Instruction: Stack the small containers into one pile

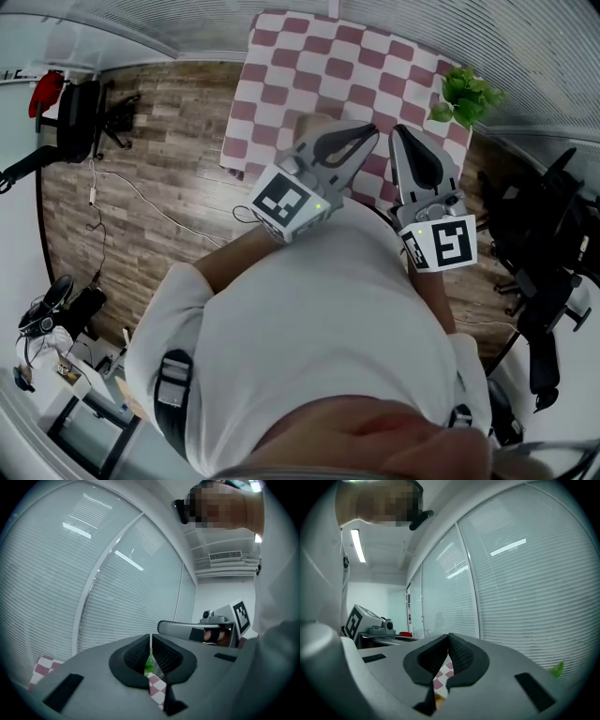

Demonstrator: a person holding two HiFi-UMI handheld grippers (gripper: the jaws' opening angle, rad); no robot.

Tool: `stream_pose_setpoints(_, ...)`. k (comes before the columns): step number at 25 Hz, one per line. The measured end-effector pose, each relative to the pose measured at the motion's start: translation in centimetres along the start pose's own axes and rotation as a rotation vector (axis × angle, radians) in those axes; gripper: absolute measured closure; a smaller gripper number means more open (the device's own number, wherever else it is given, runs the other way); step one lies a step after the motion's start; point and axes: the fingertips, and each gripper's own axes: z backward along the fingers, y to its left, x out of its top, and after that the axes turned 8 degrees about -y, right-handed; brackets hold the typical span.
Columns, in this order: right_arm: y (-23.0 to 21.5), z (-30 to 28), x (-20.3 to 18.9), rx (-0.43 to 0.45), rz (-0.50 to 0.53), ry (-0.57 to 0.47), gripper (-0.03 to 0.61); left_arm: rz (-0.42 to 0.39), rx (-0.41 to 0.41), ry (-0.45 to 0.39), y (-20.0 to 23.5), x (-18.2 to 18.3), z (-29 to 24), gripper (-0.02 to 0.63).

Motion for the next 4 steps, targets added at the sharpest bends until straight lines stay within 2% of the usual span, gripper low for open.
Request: stream_pose_setpoints(4, -0.24, 0.08, 0.11, -0.004, 0.002, -0.002, 0.546, -0.005, -0.005, 0.0, 0.05, 0.17, -0.17, 0.571)
